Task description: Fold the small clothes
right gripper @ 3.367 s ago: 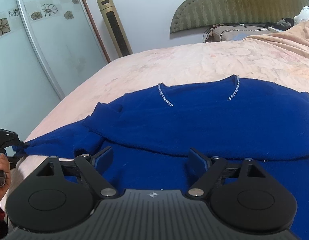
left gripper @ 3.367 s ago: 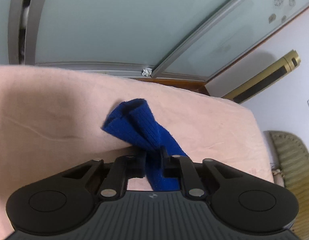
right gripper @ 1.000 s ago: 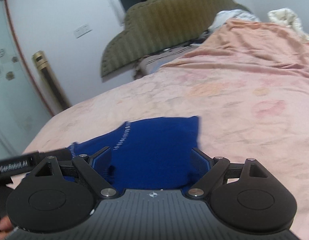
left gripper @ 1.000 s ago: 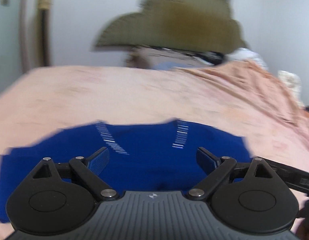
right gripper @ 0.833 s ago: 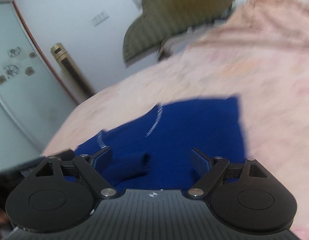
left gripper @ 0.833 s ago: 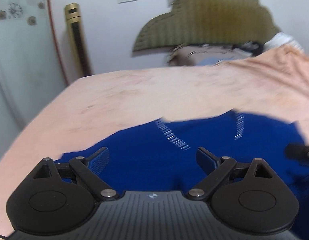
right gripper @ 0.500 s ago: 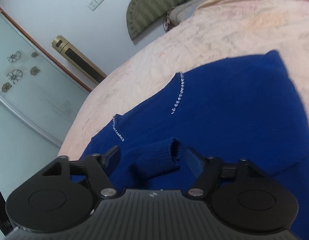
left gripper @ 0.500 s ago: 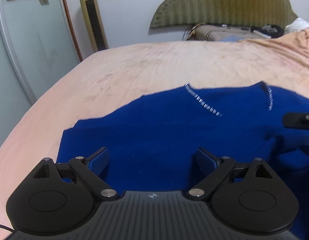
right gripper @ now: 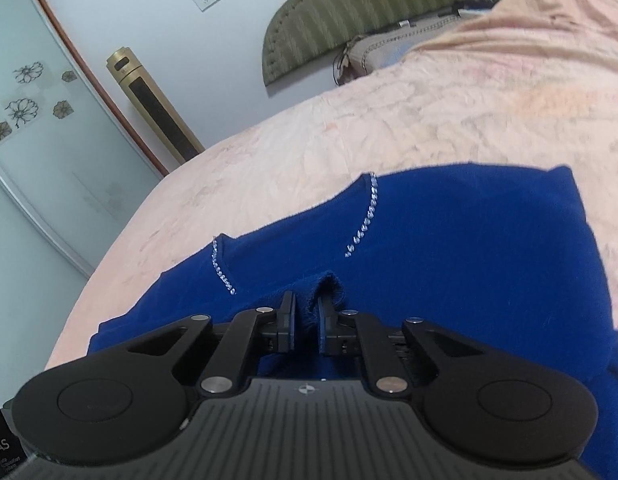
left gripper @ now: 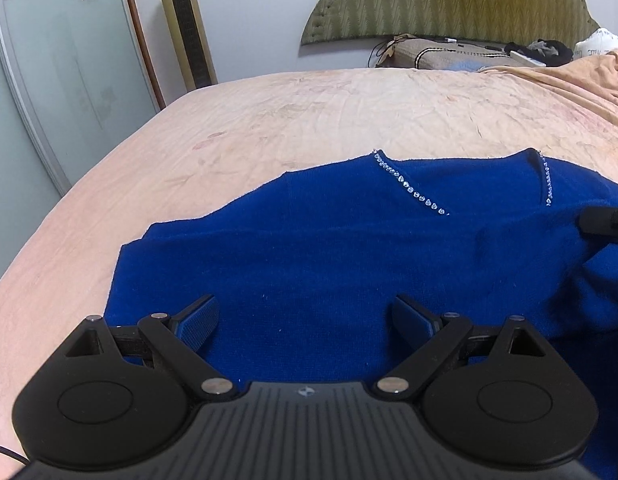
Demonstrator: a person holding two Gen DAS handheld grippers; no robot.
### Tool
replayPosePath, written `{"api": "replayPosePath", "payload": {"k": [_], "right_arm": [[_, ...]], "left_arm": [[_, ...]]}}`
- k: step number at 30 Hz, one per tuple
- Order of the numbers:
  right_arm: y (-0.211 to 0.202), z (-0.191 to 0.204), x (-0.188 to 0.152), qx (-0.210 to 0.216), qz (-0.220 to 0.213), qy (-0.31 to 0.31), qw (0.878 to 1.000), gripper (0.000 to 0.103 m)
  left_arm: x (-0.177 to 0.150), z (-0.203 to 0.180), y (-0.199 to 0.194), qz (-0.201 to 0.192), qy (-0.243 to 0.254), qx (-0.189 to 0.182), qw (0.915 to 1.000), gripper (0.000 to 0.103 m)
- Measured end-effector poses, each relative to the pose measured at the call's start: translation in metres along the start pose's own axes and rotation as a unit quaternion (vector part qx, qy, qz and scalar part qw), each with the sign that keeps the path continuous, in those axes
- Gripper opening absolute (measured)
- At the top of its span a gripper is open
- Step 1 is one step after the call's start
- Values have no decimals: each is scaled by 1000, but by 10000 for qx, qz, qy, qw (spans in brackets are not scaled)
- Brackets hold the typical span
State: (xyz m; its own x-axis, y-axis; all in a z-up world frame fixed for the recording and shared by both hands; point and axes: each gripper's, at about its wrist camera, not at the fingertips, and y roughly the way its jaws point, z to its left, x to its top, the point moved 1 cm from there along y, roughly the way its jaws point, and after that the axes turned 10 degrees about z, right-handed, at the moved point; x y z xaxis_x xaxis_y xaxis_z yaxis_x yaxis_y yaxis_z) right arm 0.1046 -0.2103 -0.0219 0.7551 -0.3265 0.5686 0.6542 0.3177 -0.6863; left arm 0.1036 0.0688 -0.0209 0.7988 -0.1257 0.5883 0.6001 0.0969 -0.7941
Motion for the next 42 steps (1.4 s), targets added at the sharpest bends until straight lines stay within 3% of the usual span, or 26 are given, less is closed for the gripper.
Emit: {"api": "replayPosePath", "payload": {"k": [6,10,15,19,21,22,25,26,29,33,35,37,42], "right_arm": [[-15,8,11,-174,-299,-245,9991,10],[-42,3,21,-644,-783,-428,9939,9],[-77,-29,26,-1096,-1093,-191,9878,9],[-84,-66,25,-1356,-930,205,9862,9],[-77,-81,22,-1302,-624,332,9890,13],[-75,-86,20,-1378,-575,423,9879,23],[-82,-93,15,-1871,-889,544,9768,32],[-86,-94,15,-1941,-1024,597,9738,31],[-89,-92,16,-1587,-1074,570,9798,31],[-60,-71,17,-1124,-486,50,9925,34],[-40,-68,16,-1138,-186,-76,9933,42],[-20,-69,15,-1501,78,-135,9885,43],[-34,-49,9,-1425,-211,-374,9889,48]], "left_arm": [[1,4,-4,27,-27,18,10000,94],[3,12,-10,34,-124,33,9999,94],[7,20,-15,-6,-217,6,9998,94],[7,18,-11,51,-179,50,9998,94],[5,16,-9,103,-143,49,9998,94],[5,15,-7,130,-109,57,9998,94],[3,13,-6,148,-53,98,9998,94],[3,13,-6,147,-46,94,9998,94],[4,12,-6,162,-40,82,9998,94],[3,9,-4,192,-26,89,9998,94],[2,9,-2,224,-28,102,9997,94],[1,9,-1,242,-40,95,9997,94],[0,11,1,282,-45,90,9996,94]]}}
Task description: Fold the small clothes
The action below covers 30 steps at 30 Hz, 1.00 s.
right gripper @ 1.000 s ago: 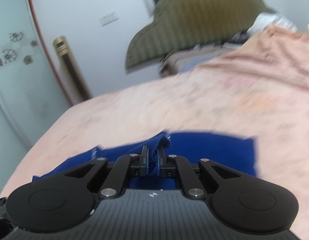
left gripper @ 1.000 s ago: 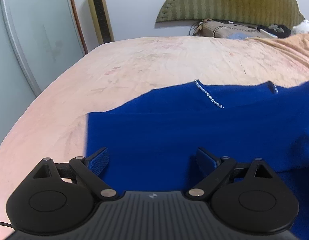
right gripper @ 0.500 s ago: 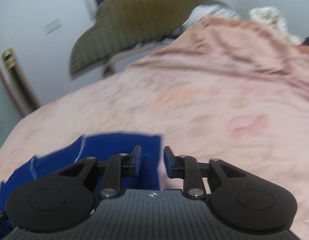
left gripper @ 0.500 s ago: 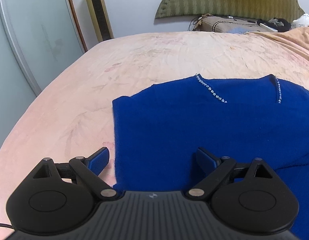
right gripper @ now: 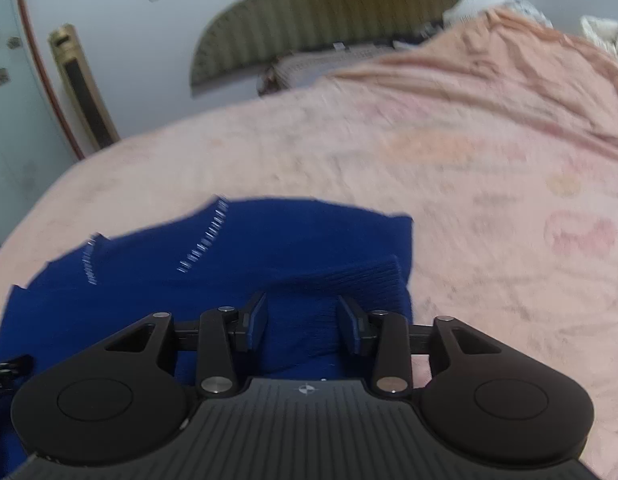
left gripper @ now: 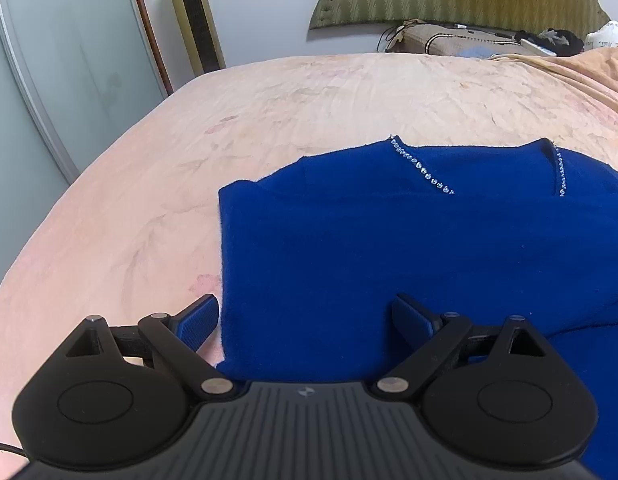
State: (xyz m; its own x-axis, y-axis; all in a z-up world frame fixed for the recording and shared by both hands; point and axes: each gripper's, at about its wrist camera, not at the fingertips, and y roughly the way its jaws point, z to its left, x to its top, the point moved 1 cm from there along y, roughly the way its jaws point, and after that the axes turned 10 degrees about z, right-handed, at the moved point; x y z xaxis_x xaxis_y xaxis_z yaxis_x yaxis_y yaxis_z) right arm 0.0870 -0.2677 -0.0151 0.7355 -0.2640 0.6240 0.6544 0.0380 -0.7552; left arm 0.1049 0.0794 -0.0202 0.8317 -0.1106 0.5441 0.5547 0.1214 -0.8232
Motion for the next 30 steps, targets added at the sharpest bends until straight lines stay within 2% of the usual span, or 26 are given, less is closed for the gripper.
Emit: {"api": "replayPosePath", "payload": {"k": [2,6,12,16,19,24,27,30], "right_arm": [[-4,2,0,28,-40,-83,10000,57],[9,-4,-5,-175,342,-44,9993,58],[-10,-5,-13,-22,14,-47,10000,59],[-18,-30,-9,-156,-75,223,9996,64],[-18,-53,-10,-226,33,535,9983,64],[-26,-64,-33,94,254,641,9976,65],[-38,-64,-54,280,333,646,9970,67],[-52,-62,-70,293,329,620,9971,71]], "left_arm": [[0,0,0,3,-15,-12,10000,94],[-2,1,-1,10,-23,-18,10000,94],[-1,8,-10,-77,48,-52,9999,94],[3,33,-11,-338,47,-20,9994,94],[3,60,-4,-177,-159,-225,9995,94],[-19,98,2,132,-602,-830,9946,94],[-40,108,-5,114,-669,-923,9934,94],[-64,112,-21,-101,-660,-837,9943,94]]}}
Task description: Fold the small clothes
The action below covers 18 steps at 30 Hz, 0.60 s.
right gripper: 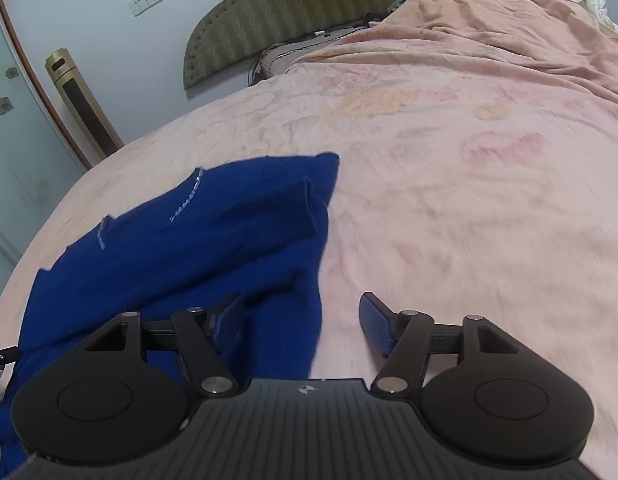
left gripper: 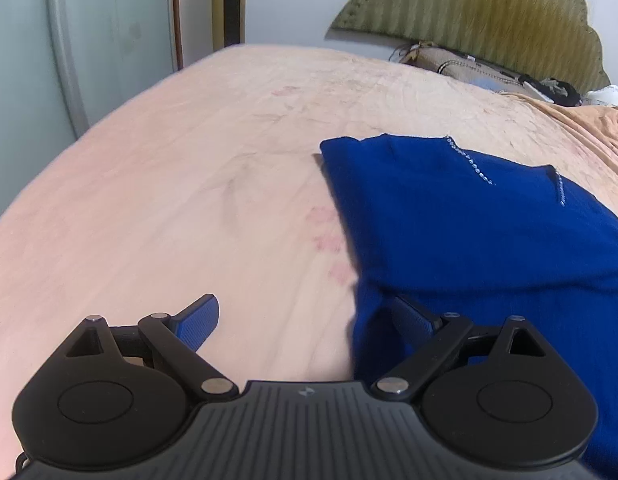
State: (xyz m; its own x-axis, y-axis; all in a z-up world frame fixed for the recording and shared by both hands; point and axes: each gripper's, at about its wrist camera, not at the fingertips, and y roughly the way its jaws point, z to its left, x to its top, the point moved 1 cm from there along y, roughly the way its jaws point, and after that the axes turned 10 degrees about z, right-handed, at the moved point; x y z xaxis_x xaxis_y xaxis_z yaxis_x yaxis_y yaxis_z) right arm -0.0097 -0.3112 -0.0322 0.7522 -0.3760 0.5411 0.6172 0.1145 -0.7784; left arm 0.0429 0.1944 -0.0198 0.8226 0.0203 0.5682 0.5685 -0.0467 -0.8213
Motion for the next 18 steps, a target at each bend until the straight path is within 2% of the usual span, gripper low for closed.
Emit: {"api": "replayPosePath", "payload": {"k": [4,12,16,18], "right_arm": [[-10,4,-19,2,66,-189,9998,74],[-34,14,-52,19,128,-586,9982,75],[-47,15,-71,40,126,-707,9974,75],[-53,17,-80,33,137,-832,9964,73]], "left_arm": [[-25,-4,-22,-186,155,-157,9996,94],[-62,-26,-46,57,900,-957,9913,94],[-69,-22,-45,377,779,-1239,9885,94],[-72,-20,-46,394,694,-1358,9875,93]]}}
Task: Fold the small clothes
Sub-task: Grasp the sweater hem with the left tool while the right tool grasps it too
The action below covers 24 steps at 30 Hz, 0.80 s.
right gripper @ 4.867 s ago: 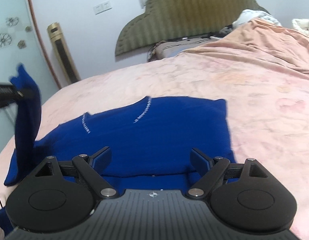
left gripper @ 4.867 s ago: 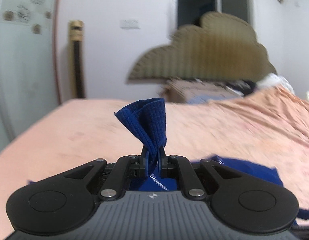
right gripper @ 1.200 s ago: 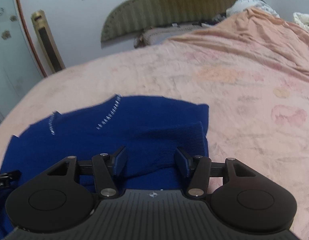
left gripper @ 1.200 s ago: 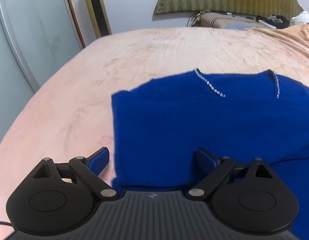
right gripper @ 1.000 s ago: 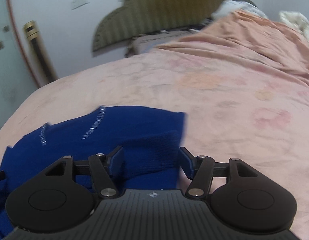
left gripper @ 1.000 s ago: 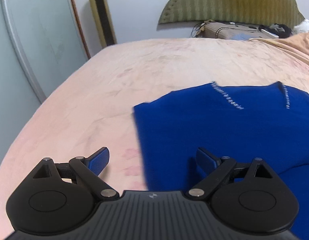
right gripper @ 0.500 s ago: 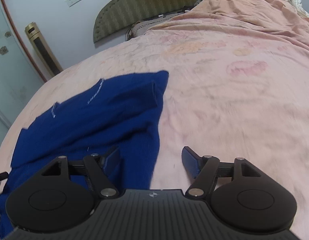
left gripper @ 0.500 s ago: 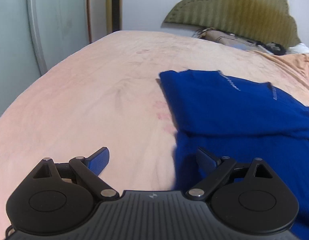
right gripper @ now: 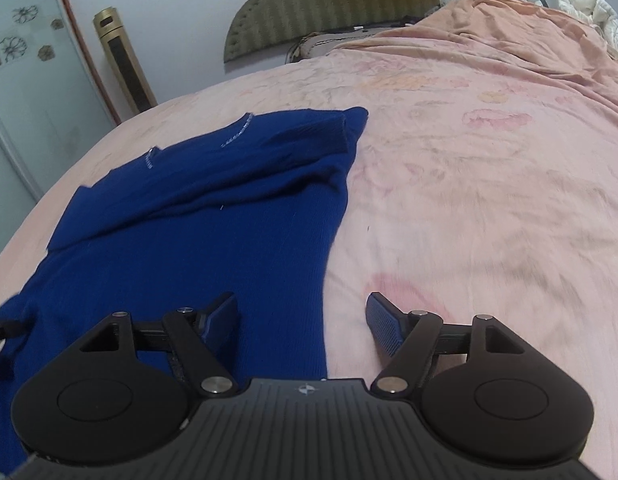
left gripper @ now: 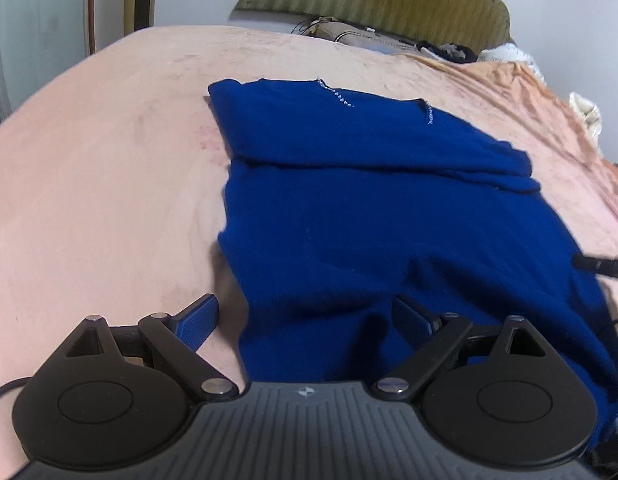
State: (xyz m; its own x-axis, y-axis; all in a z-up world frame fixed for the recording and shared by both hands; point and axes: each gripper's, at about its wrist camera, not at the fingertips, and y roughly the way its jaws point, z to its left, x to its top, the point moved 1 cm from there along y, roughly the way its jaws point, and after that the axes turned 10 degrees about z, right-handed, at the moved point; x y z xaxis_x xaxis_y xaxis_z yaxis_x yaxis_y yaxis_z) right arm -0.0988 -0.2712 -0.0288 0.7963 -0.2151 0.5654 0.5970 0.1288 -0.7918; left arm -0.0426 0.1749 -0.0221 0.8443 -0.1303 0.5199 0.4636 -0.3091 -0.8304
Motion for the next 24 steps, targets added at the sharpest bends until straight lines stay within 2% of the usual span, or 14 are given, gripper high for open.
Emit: {"api": "replayPosePath", "payload": {"k": [1,3,5,6,7,8,12,16,20,24], "right_arm": [[-2,2,-4,-4,18,-84,10000,66],[-4,6,-11,-5,64,-184,9998,54],[-5,8,-14,-53,52,-224,9997,44],[-5,8,-14,-26,49,-219,9997,38],[-6,9,-13,28,47,-196,9998,23],[-6,9,-13,64,46,-181,9998,7],[-18,19,-7,25,-185,-346,9992,8],[-34,19,16,88,-521,-264,9983,7],[-25,18,46,-36,-687,-269,9973,7],[9,13,63,-326,-499,-158,9981,7]], "left_arm": [[-1,0,-1,-22,-24,-59,10000,93],[0,-2,-4,-81,-52,-213,9997,72],[1,-3,-1,-35,-126,-306,9994,41],[2,-4,1,4,-174,-319,9993,31],[3,-4,2,57,-200,-300,9993,13],[3,-5,2,81,-204,-280,9994,10],[3,-14,-18,-248,68,-140,9996,7],[21,-9,-37,-584,17,-137,9982,5],[40,0,-24,-747,-35,394,9964,5],[48,3,3,-566,-23,818,9950,5]]}}
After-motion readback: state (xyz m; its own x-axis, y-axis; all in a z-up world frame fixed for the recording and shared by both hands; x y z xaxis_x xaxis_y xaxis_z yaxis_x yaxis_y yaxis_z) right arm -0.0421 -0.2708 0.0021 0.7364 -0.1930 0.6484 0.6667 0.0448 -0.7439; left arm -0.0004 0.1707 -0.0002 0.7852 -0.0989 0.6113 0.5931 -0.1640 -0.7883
